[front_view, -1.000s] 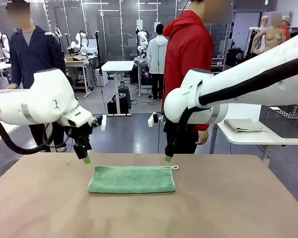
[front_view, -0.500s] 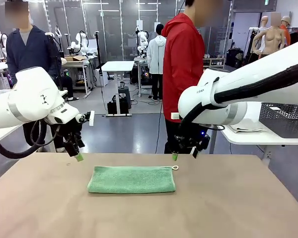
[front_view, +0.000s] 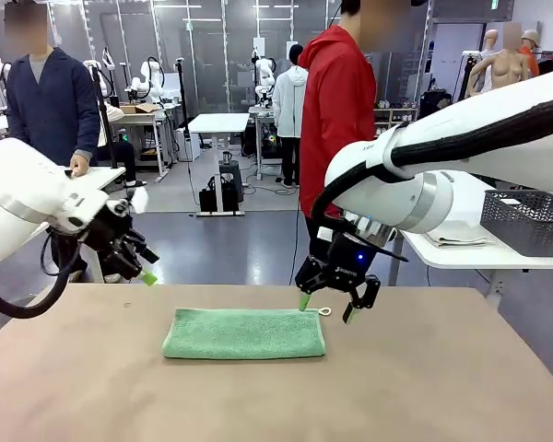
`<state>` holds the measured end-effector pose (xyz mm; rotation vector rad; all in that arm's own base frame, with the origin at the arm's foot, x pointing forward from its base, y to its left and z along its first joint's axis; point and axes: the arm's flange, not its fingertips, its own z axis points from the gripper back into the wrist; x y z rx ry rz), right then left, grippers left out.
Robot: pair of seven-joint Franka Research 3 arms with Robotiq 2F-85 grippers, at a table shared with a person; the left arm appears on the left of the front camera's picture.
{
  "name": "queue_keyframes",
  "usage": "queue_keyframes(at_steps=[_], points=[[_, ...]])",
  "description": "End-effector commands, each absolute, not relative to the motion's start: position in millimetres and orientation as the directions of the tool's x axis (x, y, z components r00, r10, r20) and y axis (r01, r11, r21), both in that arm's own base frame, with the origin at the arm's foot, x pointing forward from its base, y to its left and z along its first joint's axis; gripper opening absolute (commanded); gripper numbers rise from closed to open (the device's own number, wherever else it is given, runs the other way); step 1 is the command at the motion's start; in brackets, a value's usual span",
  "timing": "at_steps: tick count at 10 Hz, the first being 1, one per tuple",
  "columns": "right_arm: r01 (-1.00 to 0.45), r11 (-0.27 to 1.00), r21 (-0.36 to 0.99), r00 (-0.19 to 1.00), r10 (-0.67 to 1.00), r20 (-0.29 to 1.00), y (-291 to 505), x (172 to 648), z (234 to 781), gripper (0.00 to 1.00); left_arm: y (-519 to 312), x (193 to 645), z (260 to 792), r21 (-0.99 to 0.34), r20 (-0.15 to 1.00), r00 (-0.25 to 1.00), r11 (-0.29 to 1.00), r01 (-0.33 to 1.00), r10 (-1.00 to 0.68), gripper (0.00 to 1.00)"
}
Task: Fold the towels and place them in the basket.
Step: When a person lays out a Towel with hook on the table, fold it in half twice.
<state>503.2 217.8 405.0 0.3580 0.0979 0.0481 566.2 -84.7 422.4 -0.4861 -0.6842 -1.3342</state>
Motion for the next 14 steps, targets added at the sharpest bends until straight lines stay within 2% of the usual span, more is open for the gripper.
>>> queue_keyframes(at_steps=[1, 5, 7, 8, 9, 14], points=[[-0.054, 0.955, 0.292, 0.996, 0.07, -0.046, 213.2, 507.4, 405.6, 1.0, -48.6, 561.5, 416.6, -0.013, 0.835, 0.066, 0.101, 0.995, -0.547, 0.96], [-0.054, 0.955, 0.292, 0.996, 0.07, -0.046, 213.2, 507.4, 405.6, 1.0, -32.9, 560.1, 411.1, -0.039, 0.863, 0.055, 0.041, 0.998, -0.503, 0.96], [-0.063, 0.951, 0.301, 0.995, 0.084, -0.059, 210.6, 506.8, 405.0, 1.0, -31.0, 552.8, 408.2, -0.036, 0.868, 0.064, 0.066, 0.997, -0.492, 0.96], [-0.106, 0.973, 0.205, 0.993, 0.114, -0.025, 219.0, 509.0, 398.7, 1.0, -31.0, 552.8, 408.2, -0.036, 0.868, 0.064, 0.066, 0.997, -0.492, 0.96], [-0.132, 0.977, 0.168, 0.991, 0.131, 0.017, 227.4, 514.3, 389.4, 1.0, -31.0, 552.8, 408.2, -0.036, 0.868, 0.064, 0.066, 0.997, -0.492, 0.96], [-0.054, 0.993, 0.109, 0.984, 0.034, 0.177, 254.8, 526.9, 339.0, 1.0, -31.0, 552.8, 408.2, -0.036, 0.868, 0.064, 0.066, 0.997, -0.492, 0.96]])
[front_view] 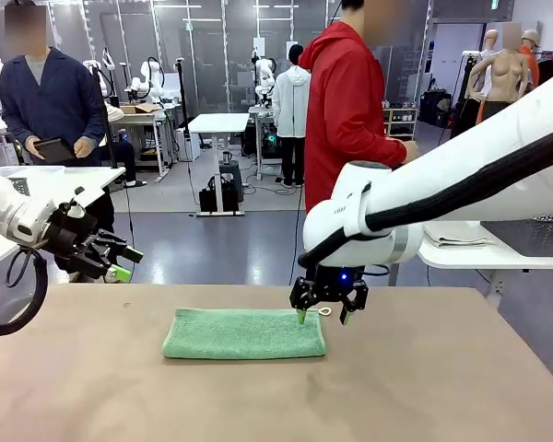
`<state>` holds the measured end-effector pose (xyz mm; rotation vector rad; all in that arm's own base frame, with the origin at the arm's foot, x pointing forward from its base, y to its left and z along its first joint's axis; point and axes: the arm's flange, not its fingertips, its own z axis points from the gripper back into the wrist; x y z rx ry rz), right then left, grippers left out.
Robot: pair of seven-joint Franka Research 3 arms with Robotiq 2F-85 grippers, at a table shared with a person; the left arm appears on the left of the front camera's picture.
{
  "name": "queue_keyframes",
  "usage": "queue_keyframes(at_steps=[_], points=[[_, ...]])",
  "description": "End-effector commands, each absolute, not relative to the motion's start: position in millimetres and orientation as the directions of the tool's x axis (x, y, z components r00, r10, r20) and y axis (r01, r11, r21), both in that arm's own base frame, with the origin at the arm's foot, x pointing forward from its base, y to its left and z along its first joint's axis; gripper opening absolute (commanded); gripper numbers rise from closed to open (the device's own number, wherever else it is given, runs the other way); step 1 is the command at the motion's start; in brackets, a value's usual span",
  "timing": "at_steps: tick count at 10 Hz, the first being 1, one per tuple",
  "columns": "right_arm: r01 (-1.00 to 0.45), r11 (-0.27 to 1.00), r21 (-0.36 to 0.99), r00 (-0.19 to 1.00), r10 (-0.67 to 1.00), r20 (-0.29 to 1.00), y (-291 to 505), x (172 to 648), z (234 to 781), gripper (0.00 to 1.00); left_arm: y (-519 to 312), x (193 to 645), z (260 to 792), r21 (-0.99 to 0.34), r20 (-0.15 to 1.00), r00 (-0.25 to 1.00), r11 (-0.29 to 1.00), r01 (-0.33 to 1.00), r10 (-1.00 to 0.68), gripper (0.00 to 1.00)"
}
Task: Fold the towels and place them in the basket.
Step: When a person lays out a Towel with hook on the table, fold it in half twice.
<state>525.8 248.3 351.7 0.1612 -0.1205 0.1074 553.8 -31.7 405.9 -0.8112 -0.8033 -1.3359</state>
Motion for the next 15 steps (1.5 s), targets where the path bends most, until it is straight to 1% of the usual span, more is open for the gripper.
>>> queue_keyframes(at_steps=[1, 5, 9, 10, 13, 14, 15], points=[[-0.035, 0.994, 0.102, 0.985, 0.017, 0.17, 256.4, 529.7, 330.8, 1.0, -31.0, 552.8, 408.2, -0.036, 0.868, 0.064, 0.066, 0.997, -0.492, 0.96], [0.051, 0.996, 0.073, 0.983, -0.063, 0.171, 255.5, 544.3, 313.7, 1.0, -31.0, 552.8, 408.2, -0.036, 0.868, 0.064, 0.066, 0.997, -0.492, 0.96], [0.063, 0.994, 0.088, 0.982, -0.077, 0.175, 260.8, 550.5, 302.2, 1.0, -31.0, 552.8, 408.2, -0.036, 0.868, 0.064, 0.066, 0.997, -0.492, 0.96], [0.065, 0.994, 0.091, 0.984, -0.079, 0.159, 262.3, 553.0, 298.8, 0.8, -31.0, 552.8, 408.2, -0.036, 0.868, 0.064, 0.066, 0.997, -0.492, 0.96], [0.066, 0.994, 0.086, 0.981, -0.08, 0.179, 267.2, 556.2, 294.7, 0.8, -31.0, 552.8, 408.2, -0.036, 0.868, 0.064, 0.066, 0.997, -0.492, 0.96], [0.062, 0.995, 0.08, 0.979, -0.077, 0.19, 269.6, 556.8, 294.8, 0.65, -31.0, 552.8, 408.2, -0.036, 0.868, 0.064, 0.066, 0.997, -0.492, 0.96], [0.06, 0.995, 0.08, 0.98, -0.074, 0.187, 271.5, 557.9, 294.1, 0.65, -31.0, 552.8, 408.2, -0.036, 0.868, 0.064, 0.066, 0.997, -0.492, 0.96]])
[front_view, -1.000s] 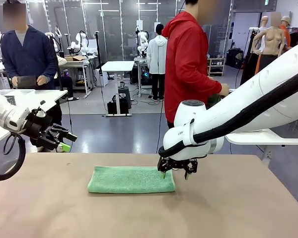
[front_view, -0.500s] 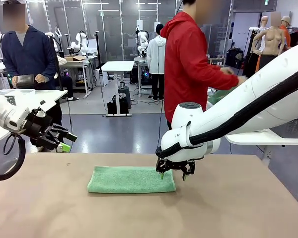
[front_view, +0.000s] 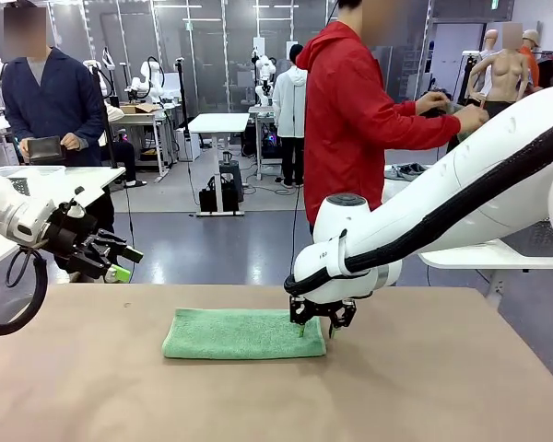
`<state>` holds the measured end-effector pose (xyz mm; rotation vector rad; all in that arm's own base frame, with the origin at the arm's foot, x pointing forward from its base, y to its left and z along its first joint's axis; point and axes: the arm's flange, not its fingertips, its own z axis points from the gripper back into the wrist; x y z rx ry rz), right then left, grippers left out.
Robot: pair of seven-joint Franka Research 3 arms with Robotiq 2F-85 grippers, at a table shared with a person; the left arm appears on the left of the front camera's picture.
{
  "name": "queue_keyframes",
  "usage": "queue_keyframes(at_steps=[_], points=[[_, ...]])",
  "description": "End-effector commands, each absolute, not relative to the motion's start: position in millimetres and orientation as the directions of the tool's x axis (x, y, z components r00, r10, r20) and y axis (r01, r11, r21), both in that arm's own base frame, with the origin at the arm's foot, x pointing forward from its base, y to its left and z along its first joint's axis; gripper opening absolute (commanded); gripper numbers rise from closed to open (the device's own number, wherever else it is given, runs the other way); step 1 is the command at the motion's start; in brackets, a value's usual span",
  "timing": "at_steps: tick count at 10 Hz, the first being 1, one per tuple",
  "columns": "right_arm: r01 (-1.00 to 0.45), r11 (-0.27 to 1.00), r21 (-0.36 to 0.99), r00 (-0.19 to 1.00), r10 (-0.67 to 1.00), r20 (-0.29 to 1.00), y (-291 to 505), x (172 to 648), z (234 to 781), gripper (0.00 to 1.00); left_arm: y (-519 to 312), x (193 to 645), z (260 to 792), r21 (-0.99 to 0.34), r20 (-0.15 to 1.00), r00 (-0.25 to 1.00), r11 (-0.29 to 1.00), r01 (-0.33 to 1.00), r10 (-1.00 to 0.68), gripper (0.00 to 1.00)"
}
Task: Fold the towels and place them in the basket.
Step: When a person lays out a Towel with hook on the table, fold it in half twice.
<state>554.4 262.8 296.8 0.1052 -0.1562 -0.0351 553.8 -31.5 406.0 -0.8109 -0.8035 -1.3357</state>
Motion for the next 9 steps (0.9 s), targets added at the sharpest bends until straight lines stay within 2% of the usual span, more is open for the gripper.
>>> queue_keyframes(at_steps=[1, 3, 4, 5, 6, 7, 8, 9], points=[[0.062, 0.995, 0.074, 0.98, -0.075, 0.183, 273.4, 558.8, 293.8, 0.65, -31.0, 552.8, 408.2, -0.036, 0.868, 0.064, 0.066, 0.997, -0.492, 0.96], [0.058, 0.996, 0.068, 0.981, -0.07, 0.179, 275.5, 560.1, 293.0, 0.65, -31.0, 552.8, 408.2, -0.036, 0.868, 0.064, 0.066, 0.997, -0.492, 0.96], [0.056, 0.996, 0.065, 0.982, -0.067, 0.179, 275.6, 560.6, 292.0, 0.47, -31.0, 552.8, 408.2, -0.036, 0.868, 0.064, 0.066, 0.997, -0.492, 0.96], [0.055, 0.996, 0.063, 0.982, -0.065, 0.176, 275.1, 560.9, 290.7, 0.45, -31.0, 552.8, 408.2, -0.036, 0.868, 0.064, 0.066, 0.997, -0.492, 0.96], [0.056, 0.997, 0.062, 0.983, -0.066, 0.174, 274.1, 560.7, 289.3, 0.27, -31.0, 552.8, 408.2, -0.036, 0.868, 0.064, 0.066, 0.997, -0.492, 0.96], [0.056, 0.996, 0.063, 0.983, -0.066, 0.173, 272.9, 560.6, 288.1, 0.25, -31.0, 552.8, 408.2, -0.036, 0.868, 0.064, 0.066, 0.997, -0.492, 0.96], [0.056, 0.996, 0.065, 0.983, -0.066, 0.171, 272.5, 560.2, 288.1, 0.07, -31.0, 552.8, 408.2, -0.036, 0.868, 0.064, 0.066, 0.997, -0.492, 0.96], [0.054, 0.996, 0.065, 0.983, -0.064, 0.171, 272.5, 560.1, 288.6, 0.05, -31.0, 552.8, 408.2, -0.036, 0.868, 0.064, 0.066, 0.997, -0.492, 0.96]])
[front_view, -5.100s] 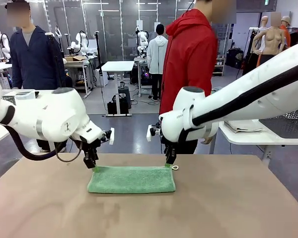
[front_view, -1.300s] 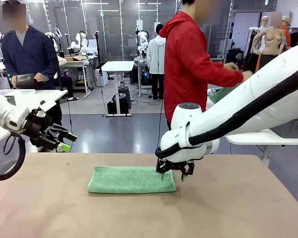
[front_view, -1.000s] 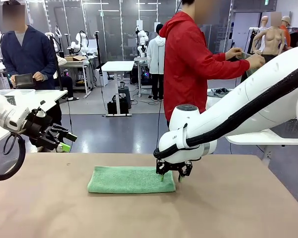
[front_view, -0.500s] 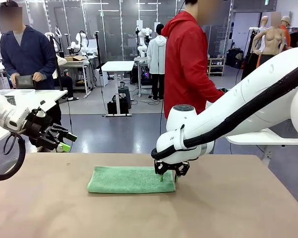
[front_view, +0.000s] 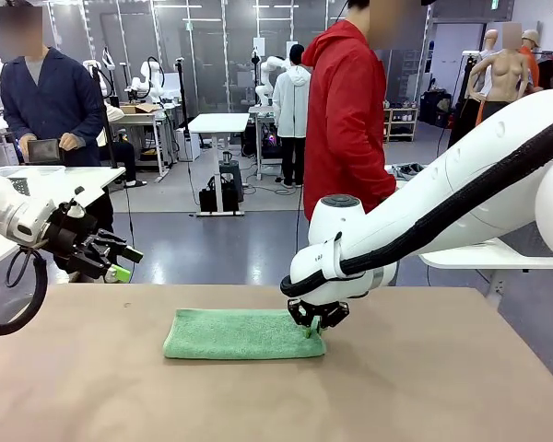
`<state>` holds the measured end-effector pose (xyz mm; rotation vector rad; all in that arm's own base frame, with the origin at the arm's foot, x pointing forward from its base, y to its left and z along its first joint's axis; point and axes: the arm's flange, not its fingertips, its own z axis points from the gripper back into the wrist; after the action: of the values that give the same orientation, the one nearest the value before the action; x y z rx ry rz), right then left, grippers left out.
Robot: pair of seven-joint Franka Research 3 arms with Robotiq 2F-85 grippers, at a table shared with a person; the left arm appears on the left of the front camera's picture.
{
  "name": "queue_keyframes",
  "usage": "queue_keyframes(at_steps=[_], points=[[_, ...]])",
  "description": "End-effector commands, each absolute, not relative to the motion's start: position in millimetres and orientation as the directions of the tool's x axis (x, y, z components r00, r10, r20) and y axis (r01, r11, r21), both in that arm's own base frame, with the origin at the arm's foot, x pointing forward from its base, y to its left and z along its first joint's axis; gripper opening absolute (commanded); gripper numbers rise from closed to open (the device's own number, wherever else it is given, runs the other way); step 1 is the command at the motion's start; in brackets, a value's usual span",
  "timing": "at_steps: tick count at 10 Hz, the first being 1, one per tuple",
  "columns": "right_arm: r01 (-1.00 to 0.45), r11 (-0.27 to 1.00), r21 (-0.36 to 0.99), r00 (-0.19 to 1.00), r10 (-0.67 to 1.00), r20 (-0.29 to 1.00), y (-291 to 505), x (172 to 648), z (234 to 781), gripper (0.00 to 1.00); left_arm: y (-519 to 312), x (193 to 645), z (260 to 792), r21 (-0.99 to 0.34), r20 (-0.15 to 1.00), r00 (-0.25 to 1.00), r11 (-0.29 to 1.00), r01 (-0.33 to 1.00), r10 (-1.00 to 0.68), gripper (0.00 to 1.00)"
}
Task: Fold the towels and place them in the basket.
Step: When a person lays out a Towel with hook on the table, fold it in half twice.
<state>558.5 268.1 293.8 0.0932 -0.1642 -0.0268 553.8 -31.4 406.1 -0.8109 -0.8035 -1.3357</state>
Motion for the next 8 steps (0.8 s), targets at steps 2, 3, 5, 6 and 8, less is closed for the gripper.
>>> queue_keyframes(at_steps=[2, 3, 5, 6, 8], points=[[0.038, 0.998, 0.059, 0.983, -0.048, 0.174, 271.8, 558.9, 289.4, 0.0, -31.0, 552.8, 408.2, -0.036, 0.868, 0.064, 0.066, 0.997, -0.492, 0.96], [0.038, 0.998, 0.053, 0.984, -0.046, 0.174, 268.8, 558.3, 289.7, 0.0, -31.0, 552.8, 408.2, -0.036, 0.868, 0.064, 0.066, 0.997, -0.492, 0.96], [0.026, 0.999, 0.033, 0.984, -0.031, 0.177, 252.1, 554.3, 293.7, 0.0, -31.0, 552.8, 408.2, -0.036, 0.868, 0.064, 0.066, 0.997, -0.492, 0.96], [0.022, 0.999, 0.035, 0.987, -0.027, 0.156, 237.4, 551.7, 298.2, 0.0, -31.0, 552.8, 408.2, -0.036, 0.868, 0.064, 0.066, 0.997, -0.492, 0.96], [-0.016, 0.999, 0.037, 0.99, 0.01, 0.139, 201.6, 544.4, 304.1, 0.0, -31.0, 552.8, 408.2, -0.036, 0.868, 0.064, 0.066, 0.997, -0.492, 0.96]])
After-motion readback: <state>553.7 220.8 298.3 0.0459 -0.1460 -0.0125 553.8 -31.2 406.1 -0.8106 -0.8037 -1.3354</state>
